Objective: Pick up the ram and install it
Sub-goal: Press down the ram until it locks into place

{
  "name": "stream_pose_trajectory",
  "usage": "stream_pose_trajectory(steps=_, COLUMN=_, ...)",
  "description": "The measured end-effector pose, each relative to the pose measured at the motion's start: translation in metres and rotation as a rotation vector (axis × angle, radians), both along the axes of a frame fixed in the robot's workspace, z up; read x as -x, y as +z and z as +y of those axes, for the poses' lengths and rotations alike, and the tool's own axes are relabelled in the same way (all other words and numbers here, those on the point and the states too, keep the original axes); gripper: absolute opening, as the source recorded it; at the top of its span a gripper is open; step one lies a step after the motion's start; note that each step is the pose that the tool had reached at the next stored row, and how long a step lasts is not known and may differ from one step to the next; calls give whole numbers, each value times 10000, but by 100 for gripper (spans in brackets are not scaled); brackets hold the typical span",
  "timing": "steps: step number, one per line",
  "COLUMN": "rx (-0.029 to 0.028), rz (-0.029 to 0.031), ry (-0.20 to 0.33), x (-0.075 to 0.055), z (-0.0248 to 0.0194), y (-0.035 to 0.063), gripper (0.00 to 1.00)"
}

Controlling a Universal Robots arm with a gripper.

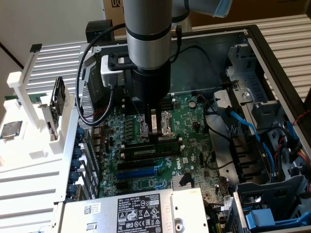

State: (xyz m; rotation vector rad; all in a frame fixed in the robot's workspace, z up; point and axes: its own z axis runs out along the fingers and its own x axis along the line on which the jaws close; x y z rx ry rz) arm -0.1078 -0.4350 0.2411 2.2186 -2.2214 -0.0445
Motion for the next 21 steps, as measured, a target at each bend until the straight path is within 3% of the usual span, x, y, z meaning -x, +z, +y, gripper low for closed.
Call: stream_pose_trajectory(steps=21, rx=1, rz=-1, ry=0, x=5, z=8, y=-56, gripper=10)
